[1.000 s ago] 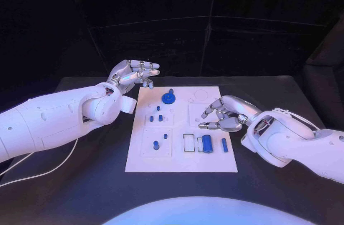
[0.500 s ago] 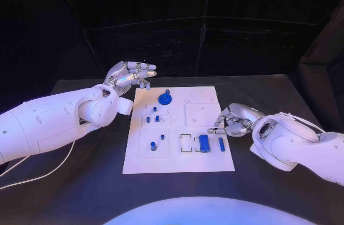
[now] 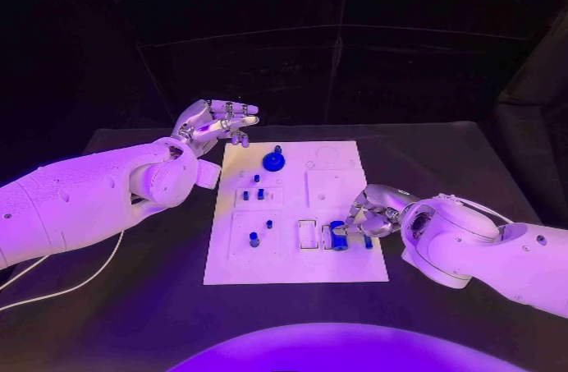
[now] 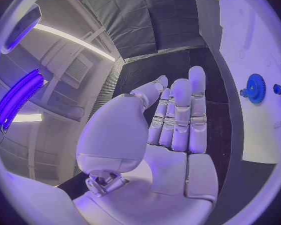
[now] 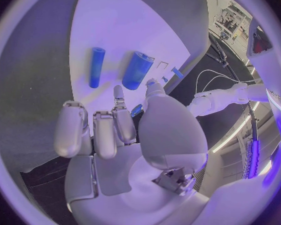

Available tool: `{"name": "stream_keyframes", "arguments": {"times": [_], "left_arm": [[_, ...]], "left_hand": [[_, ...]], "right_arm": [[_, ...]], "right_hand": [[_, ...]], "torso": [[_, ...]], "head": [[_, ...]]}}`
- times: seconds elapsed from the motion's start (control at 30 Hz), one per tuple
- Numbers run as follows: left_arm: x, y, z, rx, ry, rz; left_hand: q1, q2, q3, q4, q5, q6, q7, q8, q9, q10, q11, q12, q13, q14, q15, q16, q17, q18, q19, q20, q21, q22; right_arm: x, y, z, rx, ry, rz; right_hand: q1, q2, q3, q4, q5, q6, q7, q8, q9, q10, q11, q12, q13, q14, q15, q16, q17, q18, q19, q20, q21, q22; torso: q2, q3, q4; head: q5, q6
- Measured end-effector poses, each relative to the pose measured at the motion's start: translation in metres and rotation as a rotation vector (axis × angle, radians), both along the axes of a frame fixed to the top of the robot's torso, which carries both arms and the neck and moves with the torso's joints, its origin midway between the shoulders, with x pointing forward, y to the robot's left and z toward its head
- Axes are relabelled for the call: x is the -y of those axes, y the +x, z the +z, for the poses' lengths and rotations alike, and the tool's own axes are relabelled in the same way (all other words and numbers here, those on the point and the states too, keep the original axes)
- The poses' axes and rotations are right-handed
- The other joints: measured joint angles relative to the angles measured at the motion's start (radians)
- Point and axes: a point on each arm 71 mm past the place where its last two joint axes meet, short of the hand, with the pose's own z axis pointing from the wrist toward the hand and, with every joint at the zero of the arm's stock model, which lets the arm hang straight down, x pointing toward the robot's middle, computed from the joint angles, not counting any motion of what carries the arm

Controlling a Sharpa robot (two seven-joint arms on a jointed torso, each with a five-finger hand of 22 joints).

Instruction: Assemble the parts on the task board

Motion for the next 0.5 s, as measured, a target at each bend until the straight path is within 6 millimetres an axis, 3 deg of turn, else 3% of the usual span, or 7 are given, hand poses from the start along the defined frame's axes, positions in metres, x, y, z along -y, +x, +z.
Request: {"name": "stream_keyframes", "arguments": {"times": [0.37, 0.5], "left_arm": [[-0.0002, -0.0002, -0.0002, -0.003, 0.0, -0.002], [-0.0003, -0.0001, -0.0002, -0.004, 0.0, -0.003]], "left_hand": [[0.0, 0.0, 0.0, 0.0, 0.0, -0.004, -0.004, 0.0, 0.0, 0.0, 0.0, 0.0, 0.0, 0.0, 0.0, 0.0, 0.0, 0.0, 0.0, 0.0, 0.0, -0.001], [0.0, 0.0, 0.0, 0.0, 0.0, -0.004, -0.004, 0.004, 0.0, 0.0, 0.0, 0.0, 0.0, 0.0, 0.0, 0.0, -0.001, 0.0, 0.0, 0.0, 0.0, -0.001]], "right_arm": [[-0.0064, 0.0014, -0.0076, -0.045, -0.038, 0.02], [-0.0097, 0.0023, -0.008, -0.049, -0.039, 0.027]], "right_hand": [[-0.004, 0.004, 0.0, 0.0, 0.0, -0.003, -0.003, 0.012, 0.008, -0.004, -0.004, -0.009, -0.008, 0.0, 0.0, 0.0, 0.001, 0.0, 0.0, 0.0, 0.0, 0.004], [0.007, 0.015, 0.0, 0.0, 0.0, -0.006, -0.006, 0.02, 0.012, -0.004, -0.004, -0.009, -0.008, 0.0, 0.0, 0.0, 0.003, 0.0, 0.0, 0.0, 0.0, 0.006]], "torso": [[0.0, 0.0005, 0.0], [0.0, 0.0006, -0.0001]], "head": [[0.007, -0.007], [0.009, -0.009]]}}
